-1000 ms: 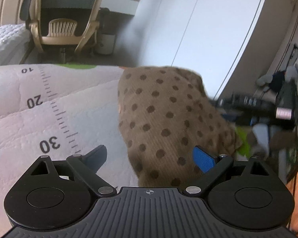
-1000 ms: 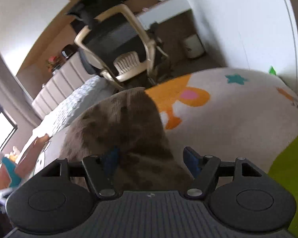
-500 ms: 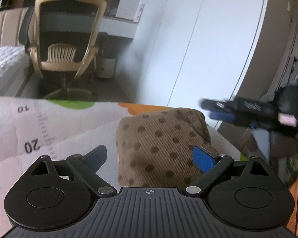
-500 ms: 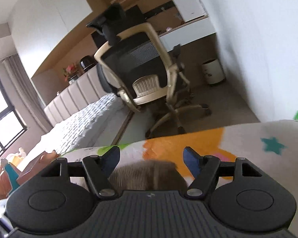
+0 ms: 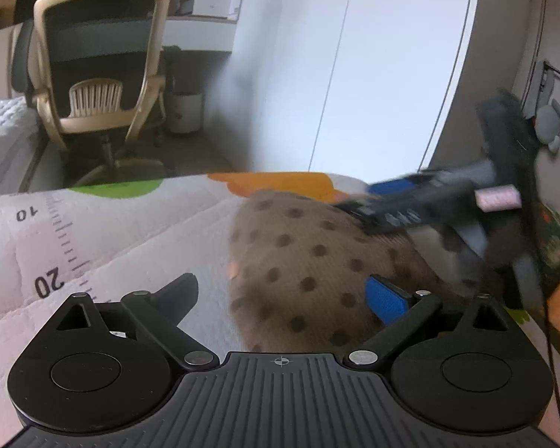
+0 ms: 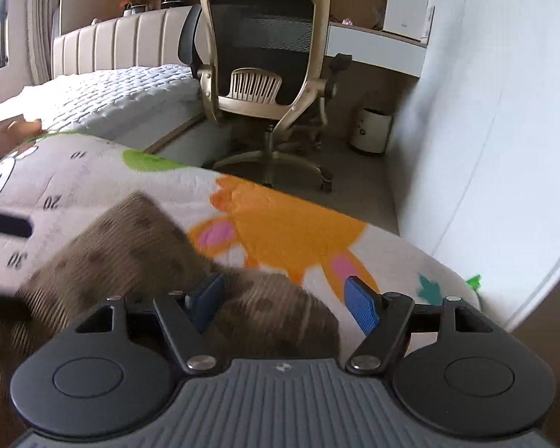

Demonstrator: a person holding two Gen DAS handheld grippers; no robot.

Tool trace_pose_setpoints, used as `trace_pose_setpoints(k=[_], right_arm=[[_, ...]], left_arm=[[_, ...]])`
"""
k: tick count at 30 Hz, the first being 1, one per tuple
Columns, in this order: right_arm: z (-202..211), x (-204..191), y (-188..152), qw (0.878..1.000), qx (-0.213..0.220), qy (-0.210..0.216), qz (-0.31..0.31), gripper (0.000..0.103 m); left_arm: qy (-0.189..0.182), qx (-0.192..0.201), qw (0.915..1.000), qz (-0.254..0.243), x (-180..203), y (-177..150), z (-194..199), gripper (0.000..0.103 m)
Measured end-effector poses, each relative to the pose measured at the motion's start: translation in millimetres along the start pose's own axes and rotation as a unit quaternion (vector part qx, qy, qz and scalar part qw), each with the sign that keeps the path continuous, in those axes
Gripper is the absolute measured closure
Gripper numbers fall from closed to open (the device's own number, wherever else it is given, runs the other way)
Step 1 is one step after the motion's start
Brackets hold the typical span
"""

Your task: Fold clothes

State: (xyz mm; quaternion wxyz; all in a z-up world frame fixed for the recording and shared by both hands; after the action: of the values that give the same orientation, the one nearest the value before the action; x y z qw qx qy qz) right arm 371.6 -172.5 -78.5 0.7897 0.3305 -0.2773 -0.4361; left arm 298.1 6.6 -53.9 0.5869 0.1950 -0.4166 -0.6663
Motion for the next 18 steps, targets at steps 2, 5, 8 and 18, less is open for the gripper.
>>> trace_pose_setpoints(k=[2,5,8,18], right_arm=[[2.9,3.6,-19.9,0.999,-0.014,0.007,-0.03,0.032],[17.6,4.4,-33.7,0.999,-0.008,0.003,-0.046,0.032],[43.5,3.7,-31.8,0.999,0.017,-0.001,-0.042,0.032],[69.2,35.0,-87.6,0.964,0.031,0.075,-0.252,0.044]], left_arm=[[0.004,-0.002,1.0,-0.003,-2.3,-1.0,-2.5,0.003],[0.014,-0.012,0.9997,-0.019,-6.9,-9.3,-7.6,0.002],[0.02,-0.018,0.9994,-0.021,-10.5,-14.5,-7.3,0.001],[0.037,-0.013,0.9988,-0.031,-15.4,-17.4,3.6,0.001]])
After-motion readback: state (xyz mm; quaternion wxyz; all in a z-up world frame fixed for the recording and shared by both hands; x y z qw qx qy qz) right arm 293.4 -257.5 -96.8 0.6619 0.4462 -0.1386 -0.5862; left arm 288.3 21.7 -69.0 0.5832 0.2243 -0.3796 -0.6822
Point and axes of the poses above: each gripper's, at about its wrist camera, not at the fingertips, and z roughly against the way its jaws point, x to its right, y to its top, the point moved 10 cm from there along -z, roughly the way its jaws point, and after that the axes turned 5 degrees about z, right-handed, at the moved point
